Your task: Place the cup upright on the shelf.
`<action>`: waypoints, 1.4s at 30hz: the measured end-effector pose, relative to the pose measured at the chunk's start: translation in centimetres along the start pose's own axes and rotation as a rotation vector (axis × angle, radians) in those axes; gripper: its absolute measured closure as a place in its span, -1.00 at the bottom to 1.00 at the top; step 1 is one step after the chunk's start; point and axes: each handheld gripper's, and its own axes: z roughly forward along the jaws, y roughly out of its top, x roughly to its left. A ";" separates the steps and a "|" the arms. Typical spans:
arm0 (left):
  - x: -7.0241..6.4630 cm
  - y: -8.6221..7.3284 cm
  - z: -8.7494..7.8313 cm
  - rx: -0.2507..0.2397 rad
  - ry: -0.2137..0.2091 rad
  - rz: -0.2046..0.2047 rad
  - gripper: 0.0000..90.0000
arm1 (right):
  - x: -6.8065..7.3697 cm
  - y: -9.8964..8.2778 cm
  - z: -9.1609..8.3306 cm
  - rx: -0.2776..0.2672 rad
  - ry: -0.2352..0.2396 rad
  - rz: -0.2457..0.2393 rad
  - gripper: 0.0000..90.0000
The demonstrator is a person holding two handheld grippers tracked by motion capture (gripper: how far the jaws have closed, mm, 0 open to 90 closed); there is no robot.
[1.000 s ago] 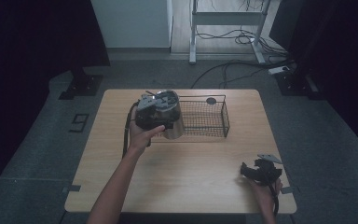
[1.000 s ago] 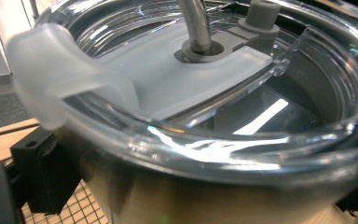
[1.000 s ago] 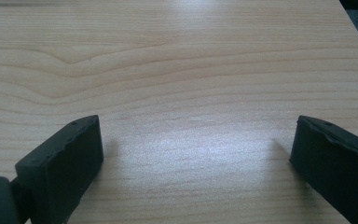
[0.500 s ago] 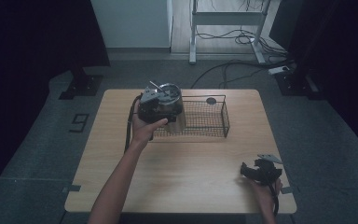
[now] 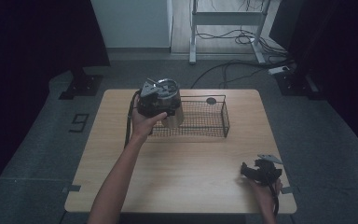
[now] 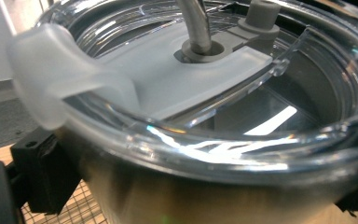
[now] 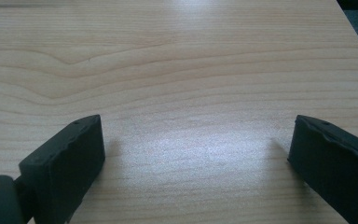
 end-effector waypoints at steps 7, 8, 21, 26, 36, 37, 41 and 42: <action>0.5 -0.1 1.1 0.003 -0.002 -0.017 -0.91 | 0.0 0.0 -0.1 0.000 -0.003 0.004 -0.91; 0.6 -0.2 1.4 0.005 -0.001 -0.015 -0.91 | 0.0 -0.1 -0.1 0.000 -0.003 0.005 -0.91; 0.6 0.1 3.9 0.009 0.014 -0.007 -0.91 | -0.2 -0.2 -0.3 -0.002 -0.003 0.007 -0.89; 0.9 -0.1 4.4 0.015 0.032 -0.016 -0.91 | -0.2 -0.3 -0.4 -0.005 -0.004 0.006 -0.88; 1.6 -0.5 5.5 0.019 0.063 -0.029 -0.91 | -0.2 -0.3 -0.4 -0.005 -0.004 0.006 -0.88; 1.6 -0.6 5.6 0.021 0.074 -0.028 -0.91 | -0.2 -0.3 -0.4 -0.005 -0.004 0.005 -0.88; 1.7 -0.8 6.2 0.021 0.112 -0.037 -0.91 | -0.2 -0.3 -0.4 -0.005 -0.004 0.006 -0.88; 1.8 -0.9 6.3 0.020 0.113 -0.042 -0.91 | -0.2 -0.3 -0.4 -0.005 -0.004 0.006 -0.88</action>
